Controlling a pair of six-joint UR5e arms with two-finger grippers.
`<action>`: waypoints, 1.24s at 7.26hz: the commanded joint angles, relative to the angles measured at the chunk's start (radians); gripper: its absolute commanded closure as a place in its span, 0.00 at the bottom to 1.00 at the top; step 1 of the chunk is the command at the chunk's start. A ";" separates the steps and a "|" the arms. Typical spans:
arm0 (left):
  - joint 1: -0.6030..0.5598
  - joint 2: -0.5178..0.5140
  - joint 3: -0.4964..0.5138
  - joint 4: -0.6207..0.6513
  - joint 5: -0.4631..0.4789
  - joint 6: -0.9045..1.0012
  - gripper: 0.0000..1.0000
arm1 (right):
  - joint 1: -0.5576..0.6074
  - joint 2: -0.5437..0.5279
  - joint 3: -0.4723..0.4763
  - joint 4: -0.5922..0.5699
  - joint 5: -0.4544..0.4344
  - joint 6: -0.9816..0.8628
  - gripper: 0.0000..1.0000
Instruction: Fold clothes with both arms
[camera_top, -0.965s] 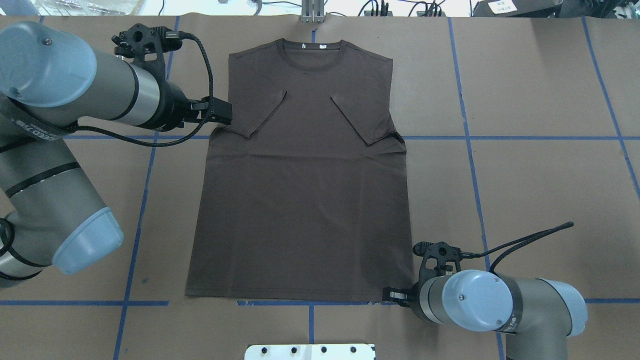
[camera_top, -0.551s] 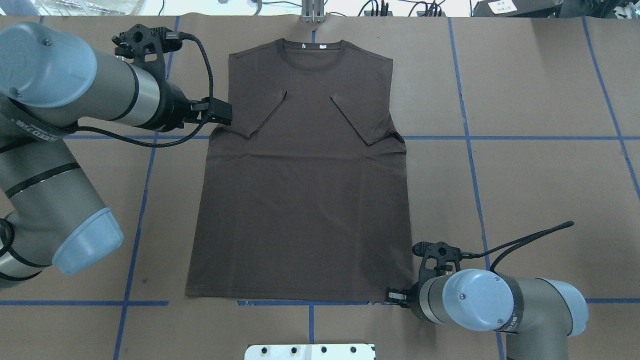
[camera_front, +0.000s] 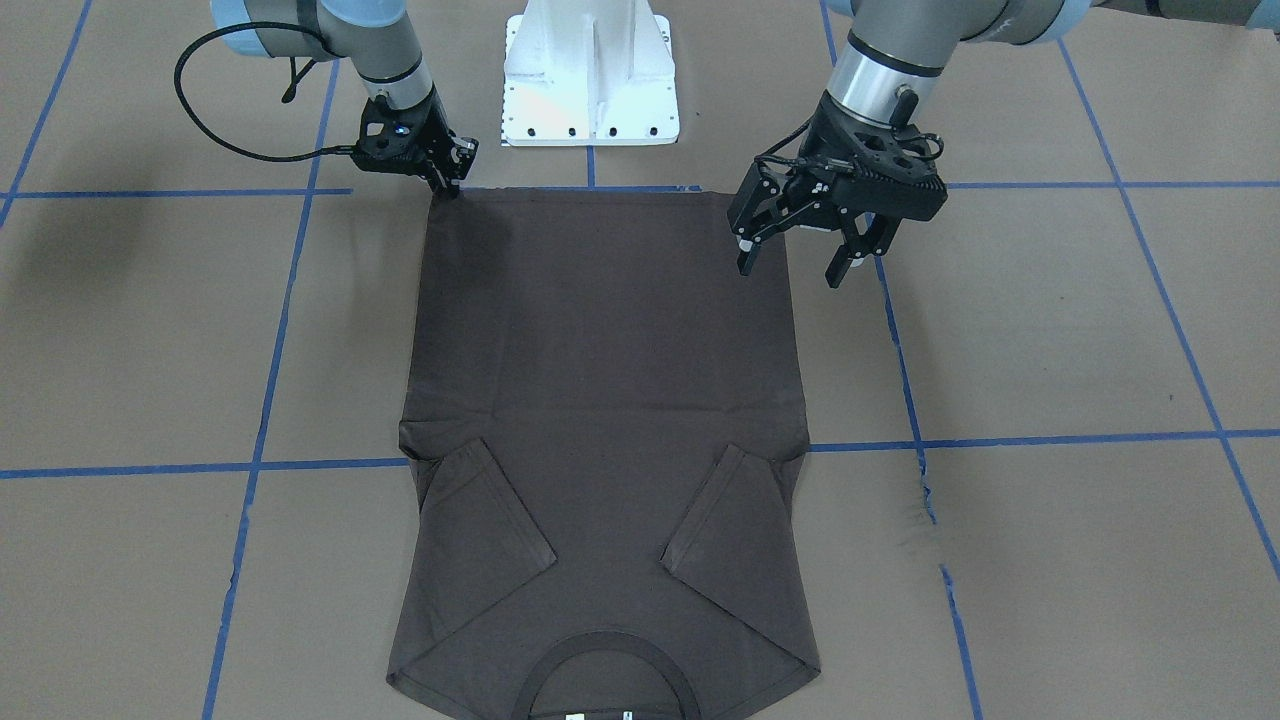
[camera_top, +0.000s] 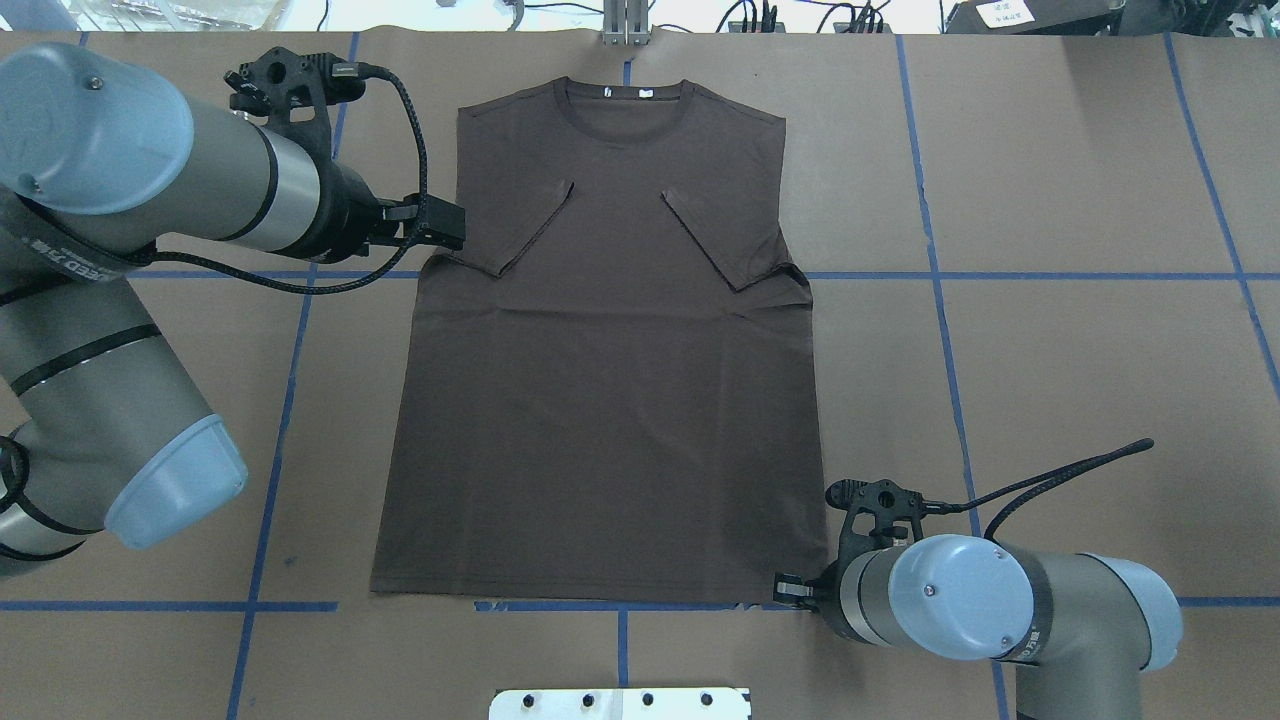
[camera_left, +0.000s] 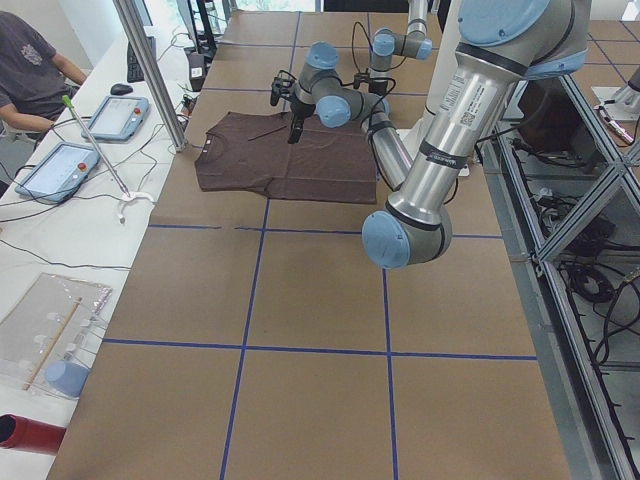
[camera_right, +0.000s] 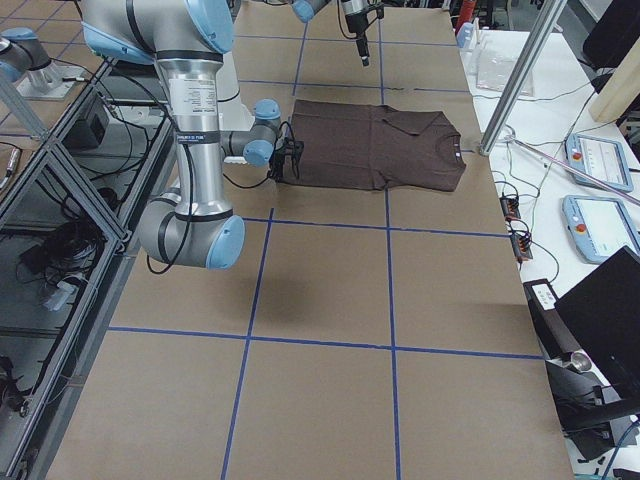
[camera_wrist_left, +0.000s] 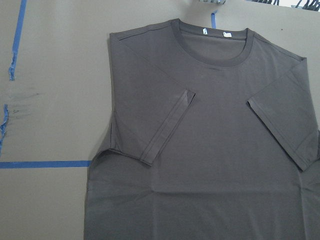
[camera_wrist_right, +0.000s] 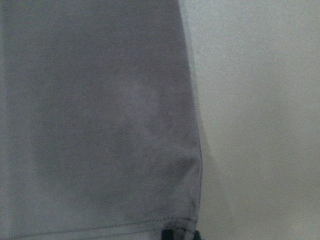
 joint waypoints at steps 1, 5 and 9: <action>0.000 -0.002 0.000 0.000 0.000 -0.001 0.00 | 0.004 -0.002 0.002 0.000 -0.001 0.000 0.89; -0.002 -0.001 -0.008 0.000 0.000 -0.001 0.00 | 0.021 -0.003 0.005 -0.026 -0.001 0.000 0.53; 0.000 -0.002 -0.032 0.032 0.000 -0.001 0.00 | 0.022 0.007 0.027 -0.080 -0.002 0.000 0.55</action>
